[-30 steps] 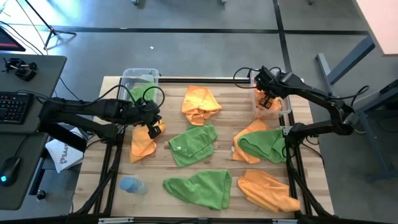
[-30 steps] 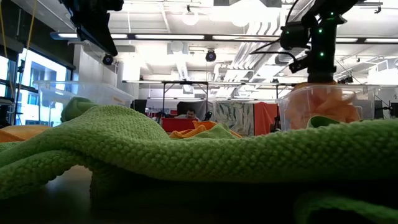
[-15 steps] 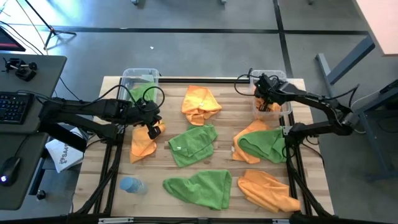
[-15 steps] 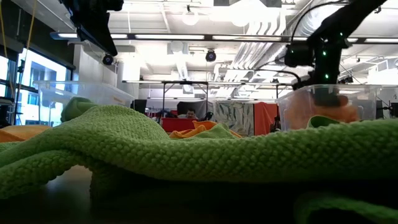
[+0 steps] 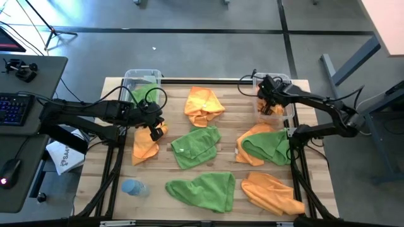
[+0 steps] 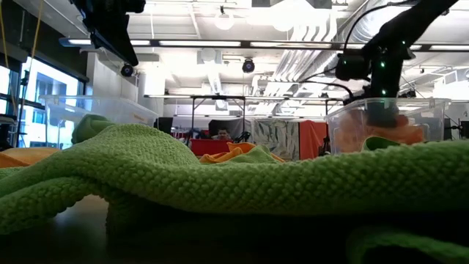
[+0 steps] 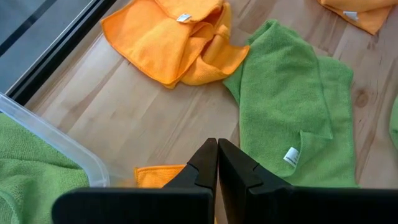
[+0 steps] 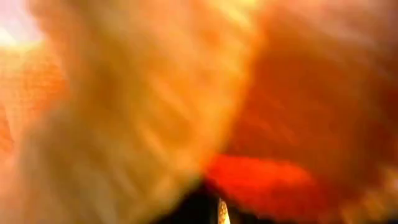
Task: Sort microfiber towel by color & place in baskets
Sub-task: Put the orange microfiber towel into the right transparent bin, then put the green microfiber towel into the left transparent bin
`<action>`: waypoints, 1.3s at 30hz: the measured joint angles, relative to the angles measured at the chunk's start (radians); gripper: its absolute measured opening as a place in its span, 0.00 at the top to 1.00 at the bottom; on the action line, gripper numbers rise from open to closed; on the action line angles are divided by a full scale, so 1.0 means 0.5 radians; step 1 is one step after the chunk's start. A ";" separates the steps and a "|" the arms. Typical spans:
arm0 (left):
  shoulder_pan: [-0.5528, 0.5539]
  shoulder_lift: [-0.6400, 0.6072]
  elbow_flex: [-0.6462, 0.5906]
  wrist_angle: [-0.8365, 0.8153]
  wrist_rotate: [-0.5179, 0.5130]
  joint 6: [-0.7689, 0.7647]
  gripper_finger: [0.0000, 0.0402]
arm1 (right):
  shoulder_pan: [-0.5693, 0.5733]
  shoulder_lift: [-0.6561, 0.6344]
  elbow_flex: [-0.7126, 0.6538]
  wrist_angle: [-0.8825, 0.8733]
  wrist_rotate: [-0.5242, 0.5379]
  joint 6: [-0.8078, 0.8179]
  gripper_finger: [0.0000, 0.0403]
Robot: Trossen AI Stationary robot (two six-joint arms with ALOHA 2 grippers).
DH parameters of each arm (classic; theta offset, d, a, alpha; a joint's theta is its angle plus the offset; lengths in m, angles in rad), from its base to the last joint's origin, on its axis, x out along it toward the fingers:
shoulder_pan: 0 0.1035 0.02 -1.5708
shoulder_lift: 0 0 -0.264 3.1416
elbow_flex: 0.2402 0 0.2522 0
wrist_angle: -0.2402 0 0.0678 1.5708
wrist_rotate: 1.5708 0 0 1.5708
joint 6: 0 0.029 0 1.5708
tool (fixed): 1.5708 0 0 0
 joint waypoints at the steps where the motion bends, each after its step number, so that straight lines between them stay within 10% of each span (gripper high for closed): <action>1: 0.000 0.000 0.000 0.000 0.000 0.000 1.00 | 0.000 0.000 0.042 -0.038 -0.007 0.003 0.98; 15: 0.002 0.000 0.000 0.000 -0.035 0.002 1.00 | 0.000 -0.001 0.852 -0.935 -0.080 0.340 0.67; 23: 0.001 0.000 0.000 -0.005 -0.037 0.073 1.00 | 0.116 -0.221 1.132 -1.192 -0.449 1.058 0.76; 31: 0.001 -0.073 0.000 -0.008 -0.015 0.224 1.00 | 0.782 -0.644 0.887 -0.952 -0.529 1.816 0.97; 39: 0.001 -0.263 0.000 -0.018 0.080 0.372 1.00 | 1.821 -0.513 0.705 -0.295 0.066 2.290 1.00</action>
